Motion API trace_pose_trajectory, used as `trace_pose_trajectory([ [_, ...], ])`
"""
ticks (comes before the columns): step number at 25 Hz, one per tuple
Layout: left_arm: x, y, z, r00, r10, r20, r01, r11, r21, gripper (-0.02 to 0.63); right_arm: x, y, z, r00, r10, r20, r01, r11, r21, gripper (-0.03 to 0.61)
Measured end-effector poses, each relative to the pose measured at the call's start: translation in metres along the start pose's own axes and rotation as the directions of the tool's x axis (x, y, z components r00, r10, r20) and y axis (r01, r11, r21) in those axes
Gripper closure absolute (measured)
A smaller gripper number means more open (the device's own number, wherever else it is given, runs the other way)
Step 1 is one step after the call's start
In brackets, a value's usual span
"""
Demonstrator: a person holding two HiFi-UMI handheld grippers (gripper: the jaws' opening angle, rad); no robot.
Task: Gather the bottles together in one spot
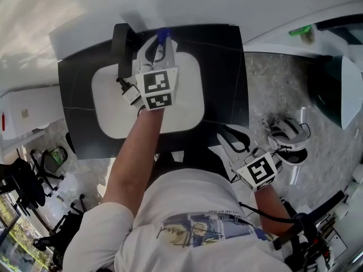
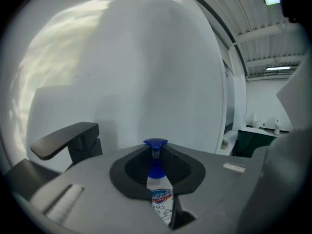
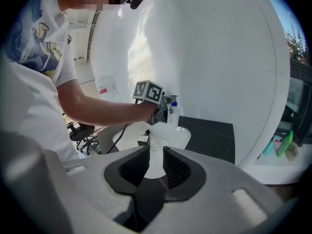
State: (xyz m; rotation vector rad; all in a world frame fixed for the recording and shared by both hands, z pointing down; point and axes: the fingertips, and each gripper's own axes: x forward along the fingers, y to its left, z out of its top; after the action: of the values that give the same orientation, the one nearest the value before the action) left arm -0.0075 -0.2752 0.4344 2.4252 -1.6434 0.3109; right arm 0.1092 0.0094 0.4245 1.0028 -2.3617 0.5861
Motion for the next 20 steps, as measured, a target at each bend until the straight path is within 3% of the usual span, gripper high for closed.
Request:
trace_pose_trajectory([
  [10,0.018,0.017,0.03,0.995,0.058,0.083,-0.056,0.998,-0.028,0.574,-0.006,-0.011,-0.001,1.0,0.002,-0.024,-0.002,1.0,-0.007,0.494],
  [20,0.023,0.026,0.022,0.983,0.101,0.152,-0.098,0.995,-0.027,0.573,-0.004,-0.026,-0.007,0.999,0.03,-0.046,-0.03,1.0,-0.005,0.494],
])
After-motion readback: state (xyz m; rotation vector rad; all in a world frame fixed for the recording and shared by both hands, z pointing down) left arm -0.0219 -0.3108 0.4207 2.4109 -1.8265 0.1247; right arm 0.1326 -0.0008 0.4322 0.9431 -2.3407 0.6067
